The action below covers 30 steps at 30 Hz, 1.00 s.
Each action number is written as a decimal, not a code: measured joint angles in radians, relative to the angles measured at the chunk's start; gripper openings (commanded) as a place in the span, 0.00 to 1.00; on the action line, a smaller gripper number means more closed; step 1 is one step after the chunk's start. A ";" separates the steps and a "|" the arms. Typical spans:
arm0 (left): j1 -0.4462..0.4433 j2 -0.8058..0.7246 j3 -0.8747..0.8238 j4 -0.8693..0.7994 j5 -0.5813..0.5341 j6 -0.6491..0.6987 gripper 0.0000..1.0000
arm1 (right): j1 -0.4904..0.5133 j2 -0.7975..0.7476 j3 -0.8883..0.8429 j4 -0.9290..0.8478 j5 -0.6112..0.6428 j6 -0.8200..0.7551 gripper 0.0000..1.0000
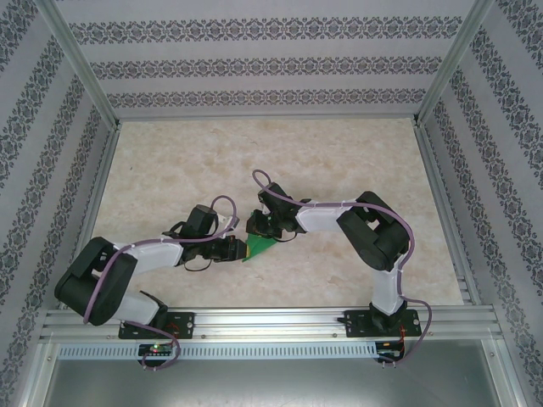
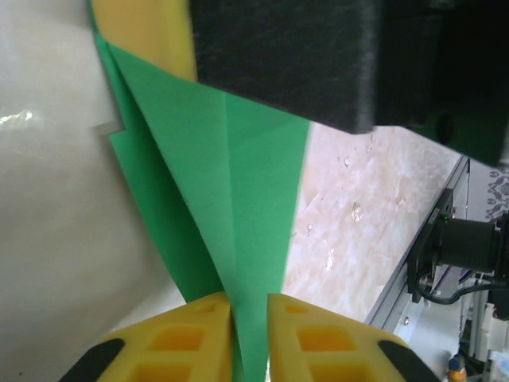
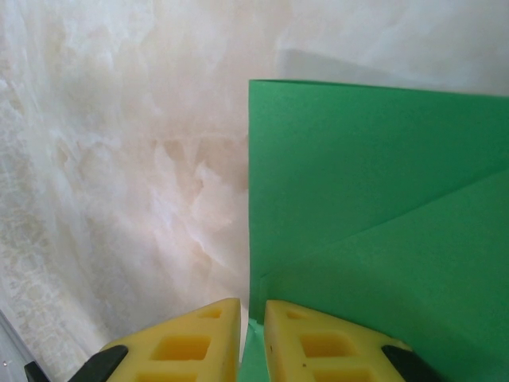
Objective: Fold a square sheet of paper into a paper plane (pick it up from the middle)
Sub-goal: Fourth fold the wing at the center of the table.
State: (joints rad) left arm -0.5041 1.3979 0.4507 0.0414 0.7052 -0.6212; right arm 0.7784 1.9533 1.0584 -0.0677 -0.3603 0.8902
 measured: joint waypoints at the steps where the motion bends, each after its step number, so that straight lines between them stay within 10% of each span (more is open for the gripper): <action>1: 0.000 -0.018 0.000 -0.011 -0.005 0.000 0.29 | 0.000 0.000 0.000 0.001 0.001 0.000 0.18; 12: 0.000 -0.251 0.009 -0.129 -0.114 -0.040 0.29 | 0.001 0.001 -0.003 0.010 0.000 0.000 0.18; 30: 0.000 0.042 0.061 0.005 -0.002 -0.096 0.25 | 0.012 0.006 -0.014 0.058 0.004 0.000 0.18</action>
State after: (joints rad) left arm -0.5041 1.4403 0.5121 0.0460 0.7029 -0.7174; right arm 0.7902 1.9591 1.0439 -0.0101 -0.3561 0.8906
